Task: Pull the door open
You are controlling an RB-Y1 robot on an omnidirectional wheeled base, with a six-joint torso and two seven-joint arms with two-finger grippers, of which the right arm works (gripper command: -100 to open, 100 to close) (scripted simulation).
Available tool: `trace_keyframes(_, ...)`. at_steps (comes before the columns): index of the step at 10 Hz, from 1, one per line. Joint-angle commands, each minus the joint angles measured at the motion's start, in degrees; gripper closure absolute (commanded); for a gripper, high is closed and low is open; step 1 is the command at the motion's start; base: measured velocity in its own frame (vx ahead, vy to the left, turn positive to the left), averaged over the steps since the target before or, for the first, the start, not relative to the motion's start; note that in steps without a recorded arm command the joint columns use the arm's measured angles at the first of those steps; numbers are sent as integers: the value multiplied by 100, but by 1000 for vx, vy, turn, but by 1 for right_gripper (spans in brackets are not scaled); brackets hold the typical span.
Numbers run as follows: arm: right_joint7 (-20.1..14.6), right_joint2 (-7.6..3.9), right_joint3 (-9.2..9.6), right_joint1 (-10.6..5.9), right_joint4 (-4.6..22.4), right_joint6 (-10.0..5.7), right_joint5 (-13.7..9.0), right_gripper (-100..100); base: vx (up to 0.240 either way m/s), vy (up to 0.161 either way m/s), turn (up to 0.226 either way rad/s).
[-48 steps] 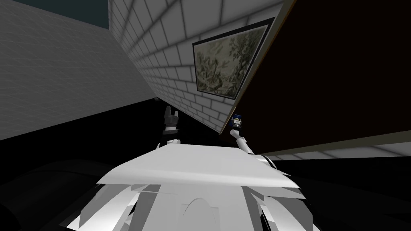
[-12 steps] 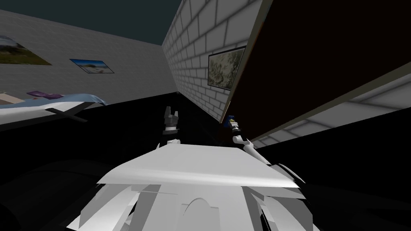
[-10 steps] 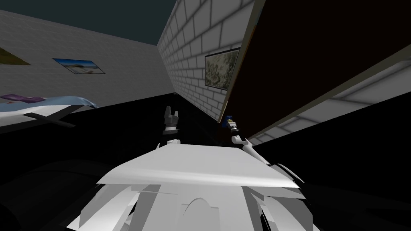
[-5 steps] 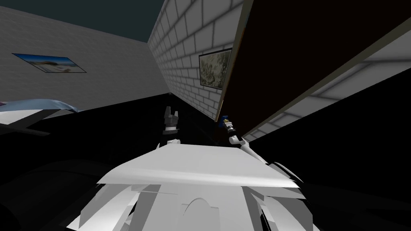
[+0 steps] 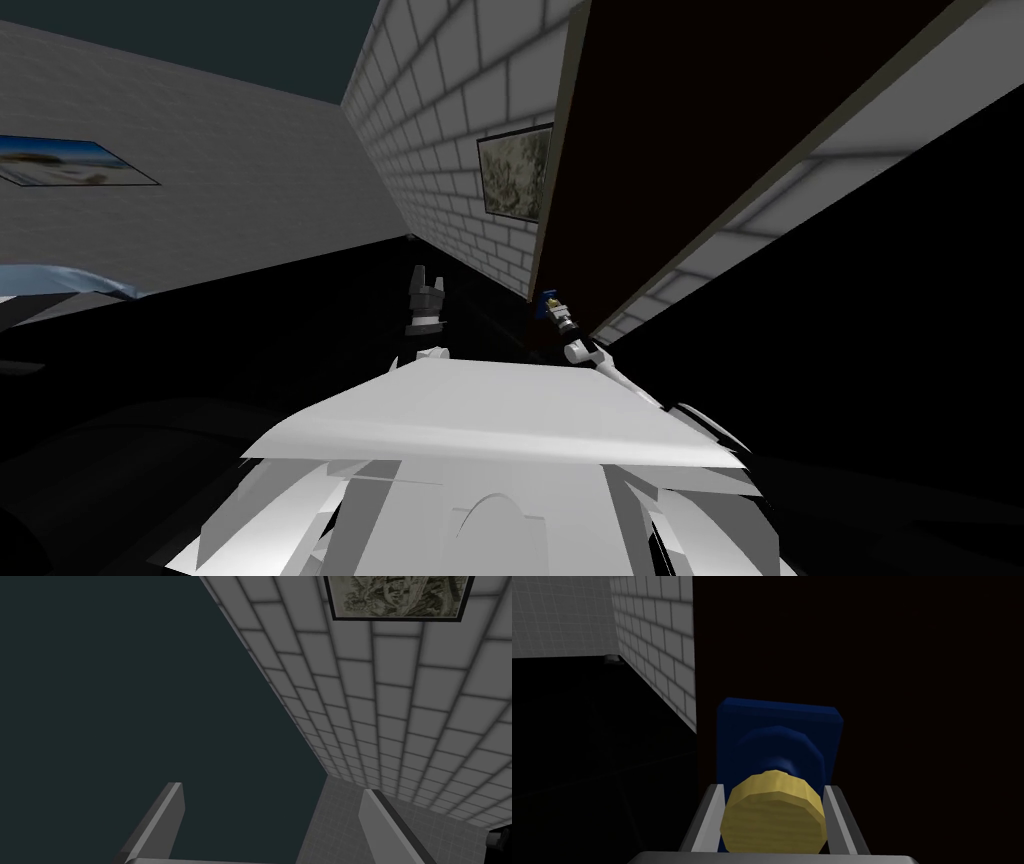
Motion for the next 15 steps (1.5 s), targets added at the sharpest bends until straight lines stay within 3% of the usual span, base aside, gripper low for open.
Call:
trace_keyframes(1, 88, 88, 223, 16, -151, 96, 8, 100, -27, -92, -142)
trace_keyframes(3, 121, 105, 443, 20, -327, 116, 10, 100, -1, -76, -122)
trace_keyframes(4, 121, 105, 443, 20, -327, 116, 10, 100, 9, -47, -36)
trace_keyframes(10, 104, 146, 940, 46, -787, 159, -25, 100, 9, -84, -104)
trace_keyframes(11, 87, 147, 997, 56, -842, 164, -36, 100, -16, -136, -121)
trace_keyframes(12, 150, 169, 923, 63, -848, 208, -33, 100, -12, -50, 5)
trace_keyframes(15, 88, 52, 1042, 147, -796, -14, 2, 100, -14, 190, -103)
